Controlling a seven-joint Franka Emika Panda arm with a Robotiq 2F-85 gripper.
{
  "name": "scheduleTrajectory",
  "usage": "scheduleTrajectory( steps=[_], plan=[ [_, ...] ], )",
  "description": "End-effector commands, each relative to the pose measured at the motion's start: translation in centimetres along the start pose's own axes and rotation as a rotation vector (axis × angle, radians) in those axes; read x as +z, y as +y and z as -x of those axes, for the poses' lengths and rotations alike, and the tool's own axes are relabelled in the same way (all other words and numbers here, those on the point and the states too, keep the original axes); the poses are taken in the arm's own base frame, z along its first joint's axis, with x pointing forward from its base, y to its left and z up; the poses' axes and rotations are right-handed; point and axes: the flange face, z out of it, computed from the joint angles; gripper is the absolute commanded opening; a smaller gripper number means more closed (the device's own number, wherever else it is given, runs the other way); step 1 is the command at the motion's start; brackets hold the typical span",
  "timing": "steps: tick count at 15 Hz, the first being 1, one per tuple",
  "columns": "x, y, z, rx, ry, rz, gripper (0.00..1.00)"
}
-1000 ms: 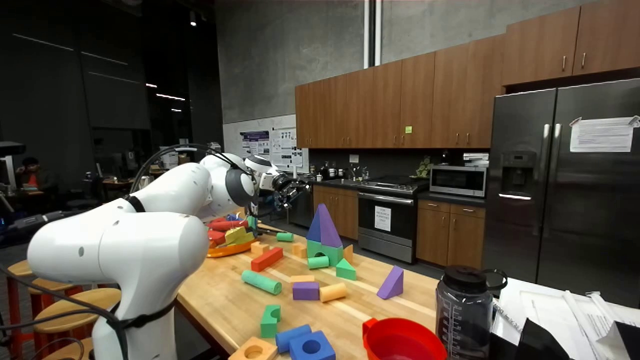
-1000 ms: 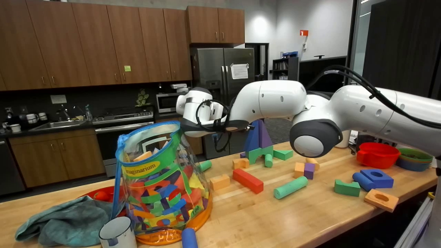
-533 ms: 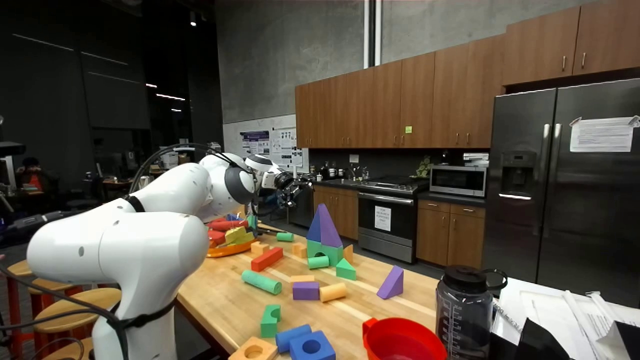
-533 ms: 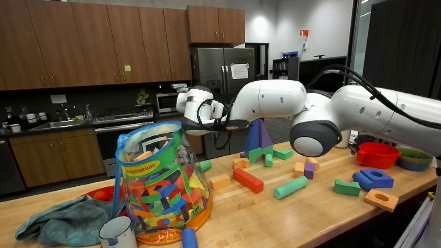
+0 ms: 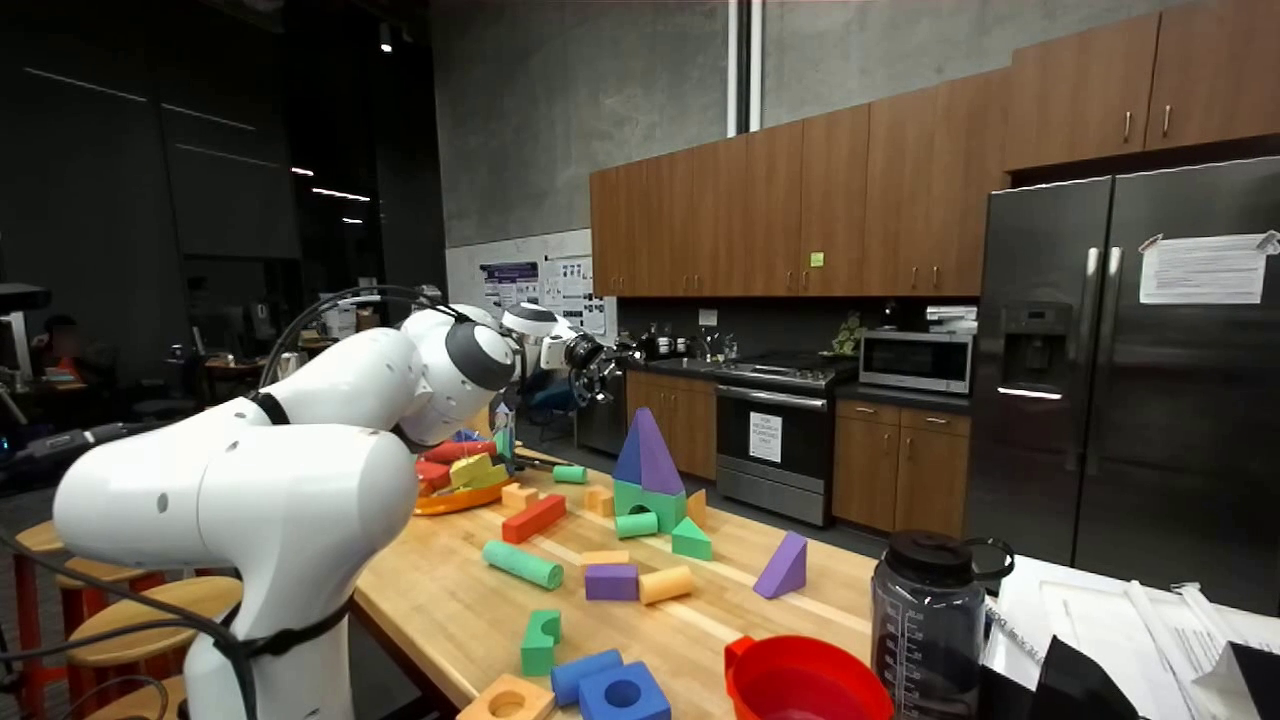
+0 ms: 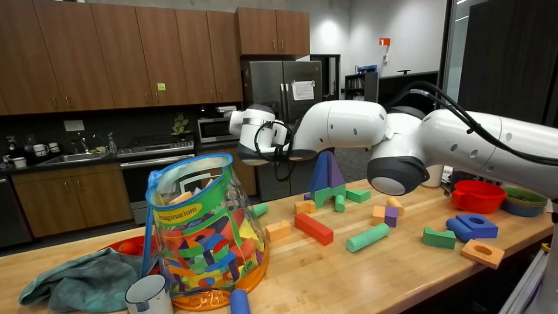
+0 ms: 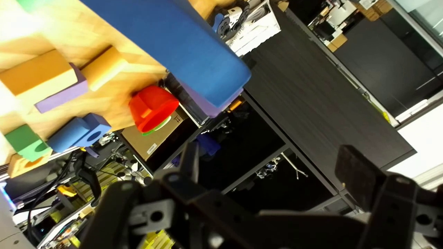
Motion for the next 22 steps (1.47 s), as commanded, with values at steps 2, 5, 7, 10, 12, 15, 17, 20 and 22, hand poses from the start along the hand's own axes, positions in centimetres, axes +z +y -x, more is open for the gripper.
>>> scheduleTrajectory(
  steps=[2, 5, 7, 10, 12, 15, 17, 20, 22],
  plan=[
    [1.7, 0.3, 1.0, 0.007, 0.044, 0.016, 1.0],
    [2.8, 0.7, 2.1, -0.007, 0.055, 0.028, 1.0],
    [3.6, 0.6, 2.6, -0.006, 0.063, 0.027, 1.0],
    [4.3, 0.4, 3.0, -0.004, 0.069, 0.027, 1.0],
    [4.8, 0.4, 3.4, -0.024, 0.076, 0.025, 1.0],
    [5.7, 1.3, 4.4, -0.089, 0.118, 0.01, 1.0],
    [6.4, 1.2, 4.6, -0.125, 0.14, 0.011, 1.0],
    [7.2, 0.9, 4.7, -0.172, 0.169, 0.01, 1.0],
    [7.6, 0.7, 4.7, -0.209, 0.191, 0.009, 1.0]
  ],
)
